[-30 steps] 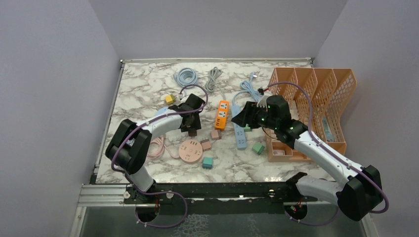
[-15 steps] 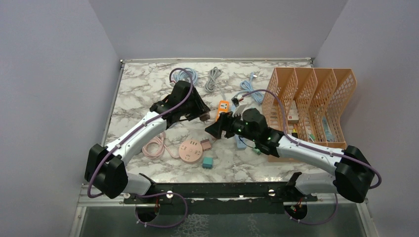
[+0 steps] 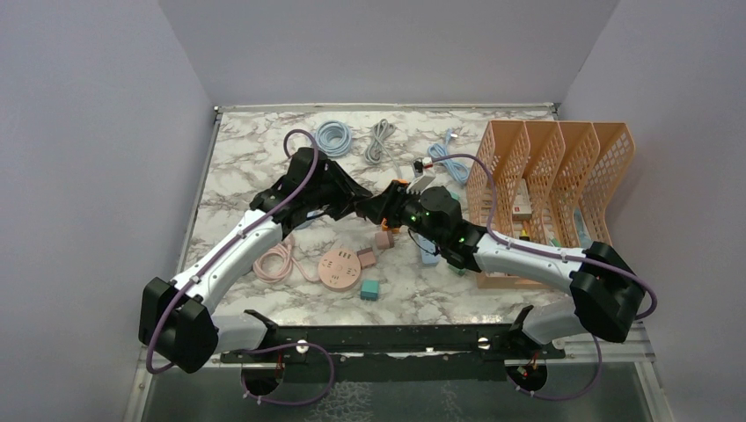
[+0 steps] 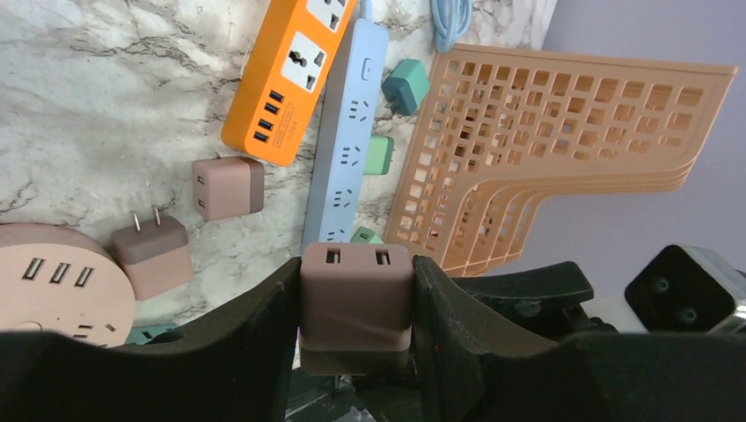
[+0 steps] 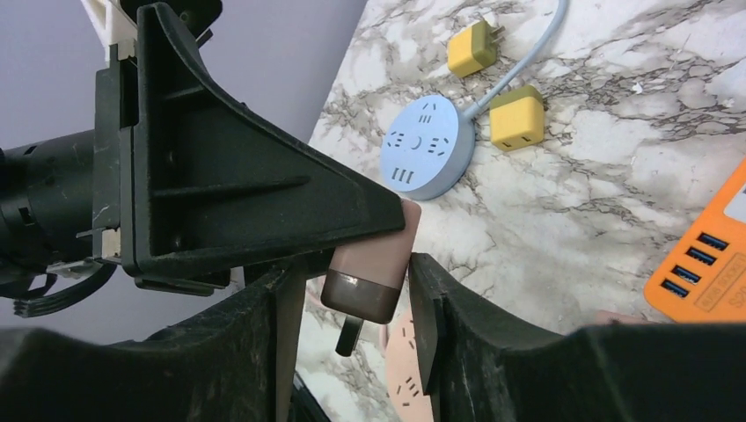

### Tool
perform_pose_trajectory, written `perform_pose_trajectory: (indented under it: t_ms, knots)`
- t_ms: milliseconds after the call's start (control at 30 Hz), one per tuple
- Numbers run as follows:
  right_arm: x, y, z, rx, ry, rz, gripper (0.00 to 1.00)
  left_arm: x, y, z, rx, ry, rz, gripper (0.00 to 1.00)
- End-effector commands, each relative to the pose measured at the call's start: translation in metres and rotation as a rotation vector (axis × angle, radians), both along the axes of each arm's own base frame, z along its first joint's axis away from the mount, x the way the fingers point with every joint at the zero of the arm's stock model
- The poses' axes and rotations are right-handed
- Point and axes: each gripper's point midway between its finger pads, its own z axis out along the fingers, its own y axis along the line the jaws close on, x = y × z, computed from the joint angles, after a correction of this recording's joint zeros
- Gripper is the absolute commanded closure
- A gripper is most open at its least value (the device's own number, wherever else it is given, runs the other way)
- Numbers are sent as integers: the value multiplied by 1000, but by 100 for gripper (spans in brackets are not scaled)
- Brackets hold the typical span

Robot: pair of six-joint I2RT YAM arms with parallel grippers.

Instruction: Insert the plug

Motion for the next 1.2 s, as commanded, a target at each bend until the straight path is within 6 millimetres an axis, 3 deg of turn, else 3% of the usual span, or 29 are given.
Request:
perform_pose_trajectory:
  t_ms: [0, 133, 267, 367, 400, 567, 800, 933, 1167]
  knots:
    - [7, 7, 19, 61, -23, -28, 61, -3, -3, 15, -83, -3, -9, 67]
    - [10, 5, 22, 58, -28, -45, 83, -5, -3, 20, -103, -12, -18, 60]
    - [6, 5, 35, 42, -75, -9, 90, -2, 0, 28, -93, -63, -58, 32]
    - [-2, 4, 48, 19, -133, 79, 91, 3, 10, 40, -51, -160, -121, 4]
    - [-5, 3, 51, 13, -143, 113, 91, 4, 14, 45, -33, -199, -145, 1]
    - [-20, -14, 58, 17, -145, 266, 91, -3, 24, 81, 12, -423, -288, 1]
    - [-45, -39, 103, 113, -200, 441, 91, -41, 15, 122, -44, -683, -543, 3]
    - [-63, -41, 126, 167, -211, 530, 92, -70, 3, 139, -176, -721, -700, 6]
    - [-86, -38, 158, 256, -210, 668, 93, -100, -3, 162, -340, -711, -814, 14]
